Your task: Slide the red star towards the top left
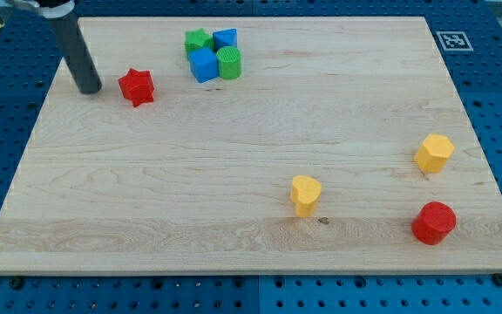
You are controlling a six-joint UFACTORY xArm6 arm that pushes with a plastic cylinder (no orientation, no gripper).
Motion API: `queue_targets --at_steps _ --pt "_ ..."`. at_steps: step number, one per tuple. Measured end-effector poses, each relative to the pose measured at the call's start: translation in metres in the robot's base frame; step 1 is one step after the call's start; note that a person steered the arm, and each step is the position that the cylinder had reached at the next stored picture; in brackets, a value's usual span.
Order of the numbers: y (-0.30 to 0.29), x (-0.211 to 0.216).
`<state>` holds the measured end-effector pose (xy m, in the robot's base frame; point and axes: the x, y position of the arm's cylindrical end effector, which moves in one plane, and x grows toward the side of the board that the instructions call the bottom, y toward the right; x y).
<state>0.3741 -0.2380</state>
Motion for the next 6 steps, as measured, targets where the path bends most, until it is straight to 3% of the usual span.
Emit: queue_targets --at_steps 1,2,4,6 --pt "0.033 0.045" --pt "0.086 0.050" --pt "0.063 -0.013" --pt "0.062 -0.037"
